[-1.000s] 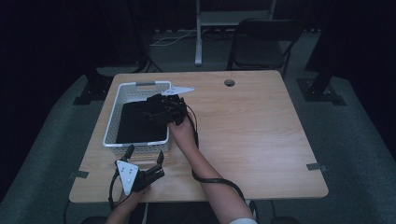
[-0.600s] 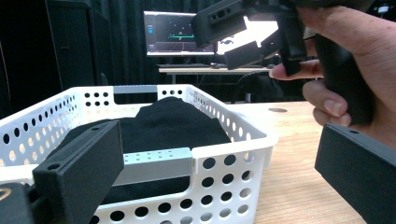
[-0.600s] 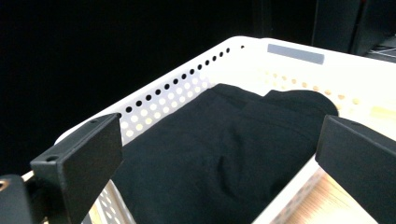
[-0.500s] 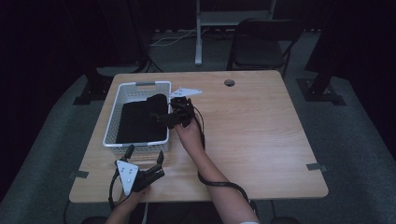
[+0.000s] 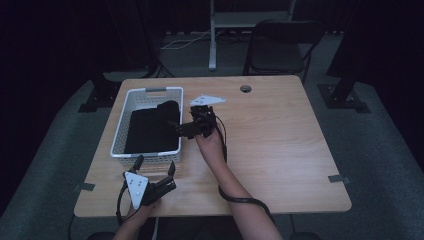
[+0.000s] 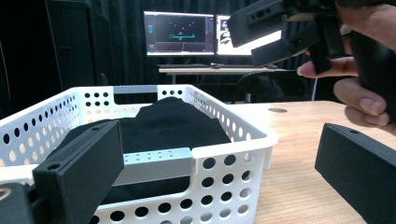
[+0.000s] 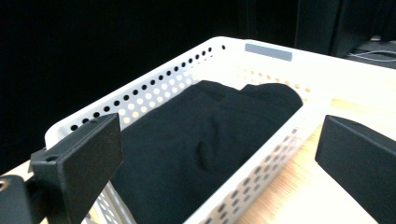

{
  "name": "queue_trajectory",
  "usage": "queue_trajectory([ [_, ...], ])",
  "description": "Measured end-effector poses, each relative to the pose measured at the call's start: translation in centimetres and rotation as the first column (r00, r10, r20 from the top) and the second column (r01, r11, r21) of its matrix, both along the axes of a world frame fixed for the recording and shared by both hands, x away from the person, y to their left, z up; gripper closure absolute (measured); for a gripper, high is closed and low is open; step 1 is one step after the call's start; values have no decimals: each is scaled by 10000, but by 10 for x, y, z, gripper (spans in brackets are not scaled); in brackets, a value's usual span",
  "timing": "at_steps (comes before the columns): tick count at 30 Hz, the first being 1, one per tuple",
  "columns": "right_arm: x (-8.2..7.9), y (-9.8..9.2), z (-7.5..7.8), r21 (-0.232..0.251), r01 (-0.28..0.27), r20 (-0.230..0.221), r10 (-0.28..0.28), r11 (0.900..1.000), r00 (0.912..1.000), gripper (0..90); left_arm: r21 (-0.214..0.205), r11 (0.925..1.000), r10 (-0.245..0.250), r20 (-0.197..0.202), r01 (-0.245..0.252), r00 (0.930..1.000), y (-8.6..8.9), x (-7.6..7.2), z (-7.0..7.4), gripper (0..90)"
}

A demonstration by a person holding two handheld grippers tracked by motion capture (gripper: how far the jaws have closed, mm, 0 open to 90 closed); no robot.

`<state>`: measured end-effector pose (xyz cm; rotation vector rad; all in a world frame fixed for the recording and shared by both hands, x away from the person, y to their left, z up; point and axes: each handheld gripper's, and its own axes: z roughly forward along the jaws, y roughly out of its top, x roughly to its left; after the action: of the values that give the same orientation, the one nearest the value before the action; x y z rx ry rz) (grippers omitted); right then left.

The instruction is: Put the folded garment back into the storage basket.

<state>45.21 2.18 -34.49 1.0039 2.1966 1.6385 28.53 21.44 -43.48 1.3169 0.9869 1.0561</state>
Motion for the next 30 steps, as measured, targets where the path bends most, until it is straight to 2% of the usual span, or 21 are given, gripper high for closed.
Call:
queue_trajectory([
  [11, -7, -21, -3, -61, 334, -1, -334, 9994, 9994, 10, 2, 10000, -5, -14, 5, 10000, 0, 0, 0, 24],
  [30, -30, -58, -5, -130, 919, 104, -918, 9957, 9957, 10, 4, 10000, 13, -40, -13, 10000, 0, 0, 0, 24],
])
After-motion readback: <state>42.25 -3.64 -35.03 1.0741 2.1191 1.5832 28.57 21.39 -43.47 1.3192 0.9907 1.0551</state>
